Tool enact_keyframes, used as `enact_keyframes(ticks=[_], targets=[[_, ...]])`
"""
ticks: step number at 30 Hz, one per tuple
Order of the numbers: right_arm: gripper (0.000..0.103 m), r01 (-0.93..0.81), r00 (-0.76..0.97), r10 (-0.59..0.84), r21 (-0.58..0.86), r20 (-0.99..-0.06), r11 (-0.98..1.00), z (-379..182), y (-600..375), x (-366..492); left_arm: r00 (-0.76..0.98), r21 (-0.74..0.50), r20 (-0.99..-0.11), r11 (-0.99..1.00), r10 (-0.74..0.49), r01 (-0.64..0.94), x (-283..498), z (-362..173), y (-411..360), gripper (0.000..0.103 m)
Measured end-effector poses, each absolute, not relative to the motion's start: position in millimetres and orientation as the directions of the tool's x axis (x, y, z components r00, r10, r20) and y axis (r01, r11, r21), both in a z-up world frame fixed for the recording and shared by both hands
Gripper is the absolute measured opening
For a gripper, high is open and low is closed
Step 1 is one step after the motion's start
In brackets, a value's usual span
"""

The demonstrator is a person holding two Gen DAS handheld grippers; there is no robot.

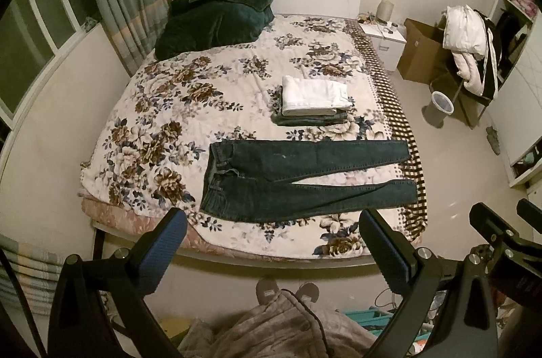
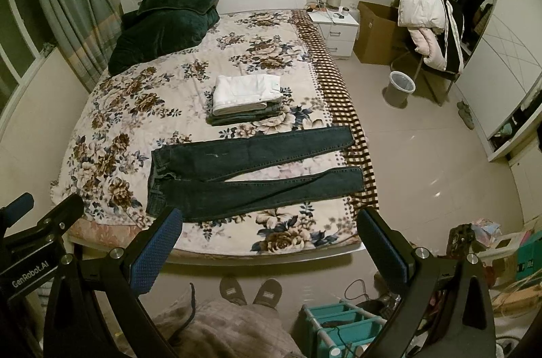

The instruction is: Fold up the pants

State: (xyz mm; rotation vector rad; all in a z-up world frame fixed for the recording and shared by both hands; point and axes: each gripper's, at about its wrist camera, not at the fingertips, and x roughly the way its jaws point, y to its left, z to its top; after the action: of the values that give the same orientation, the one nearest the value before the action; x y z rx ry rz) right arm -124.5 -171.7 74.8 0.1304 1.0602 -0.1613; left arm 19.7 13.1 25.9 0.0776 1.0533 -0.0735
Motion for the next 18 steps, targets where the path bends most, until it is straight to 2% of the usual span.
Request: enact_keyframes(ticks=[18], targets=[[0.103,0.198,0.488,-0.071,0.031,-0.870,0.980,86,-172,-124,0.516,0.025,-0.856,0.994,-0.033,0.105,15,21,7,0.103]])
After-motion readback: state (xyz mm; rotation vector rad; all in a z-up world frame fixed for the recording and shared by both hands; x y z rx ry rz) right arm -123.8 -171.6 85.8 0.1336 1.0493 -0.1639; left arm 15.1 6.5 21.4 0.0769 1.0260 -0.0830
